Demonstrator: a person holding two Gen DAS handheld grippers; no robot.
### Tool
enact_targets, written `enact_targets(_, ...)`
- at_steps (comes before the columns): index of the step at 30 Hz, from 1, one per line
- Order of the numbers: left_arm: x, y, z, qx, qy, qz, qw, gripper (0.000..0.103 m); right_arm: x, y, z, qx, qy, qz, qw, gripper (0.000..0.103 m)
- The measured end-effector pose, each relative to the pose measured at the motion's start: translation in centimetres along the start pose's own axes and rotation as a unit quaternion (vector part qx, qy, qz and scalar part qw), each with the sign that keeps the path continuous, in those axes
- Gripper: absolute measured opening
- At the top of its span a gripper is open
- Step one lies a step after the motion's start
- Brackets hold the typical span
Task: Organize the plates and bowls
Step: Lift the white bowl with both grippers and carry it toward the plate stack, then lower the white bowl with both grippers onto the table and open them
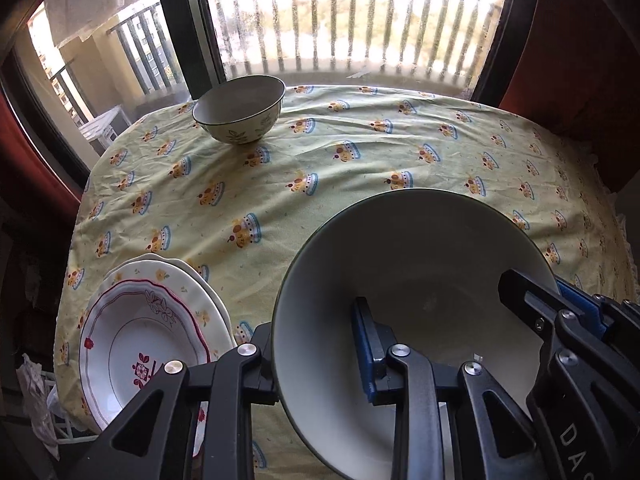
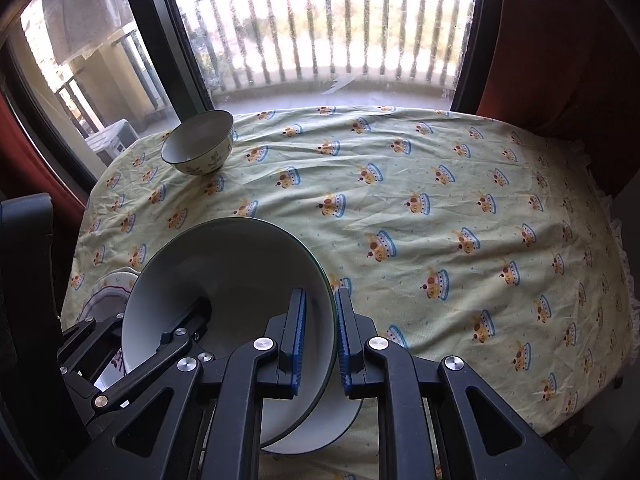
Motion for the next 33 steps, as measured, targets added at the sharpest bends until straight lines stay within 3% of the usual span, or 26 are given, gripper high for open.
enact_targets(5, -1.1, 1.7, -1.5, 0.021, -0.003, -0.006, 0.9997, 0.027, -1.3, 2.1, -1.3, 0.02, 0.003, -0.003, 1.0, 0.017)
enact_targets(9, -1.3, 2.3, -1.7, 0.012, -0.023, -0.009, 0.9996, 0.027, -1.8, 3.2, -2.5, 0.034, -0.002, -0.005, 0.999, 0.018)
enact_targets(18, -0.8, 3.5, -4.0, 0.042, -0.017, 0.007, 0.9989, 0.028, -1.3, 4.1, -4.7, 0.054, -0.006, 0.006, 0.999, 0.018)
enact_targets(26, -1.0, 3.5, -4.7, 0.042, -0.012, 0.018, 0.9989, 0.029, -1.6, 3.7, -5.1, 0.035, 0.005, 0.013, 0.999, 0.017)
enact_targets(30, -1.1, 3.8, -4.5, 0.05, 0.001, 0.016, 0.9986, 0.038, -1.5, 3.7, -5.0, 0.031, 0.003, 0.017, 0.999, 0.02)
enact_targets(33, -0.7, 3.8, -3.7, 0.05, 0.003, 0.018, 0.9986, 0.056, -1.0, 3.7, -4.7, 0.041, -0.01, 0.024, 0.999, 0.03)
Point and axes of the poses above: each gripper's, at about its wrist camera, not at the fingertips, and z roughly against the way its jaws point, x to its left, y to its underside, the point moved 8 cm from there along -z, roughly the way its jaws point, and after that the axes turned 13 degrees about x, right-handed, at the moved point
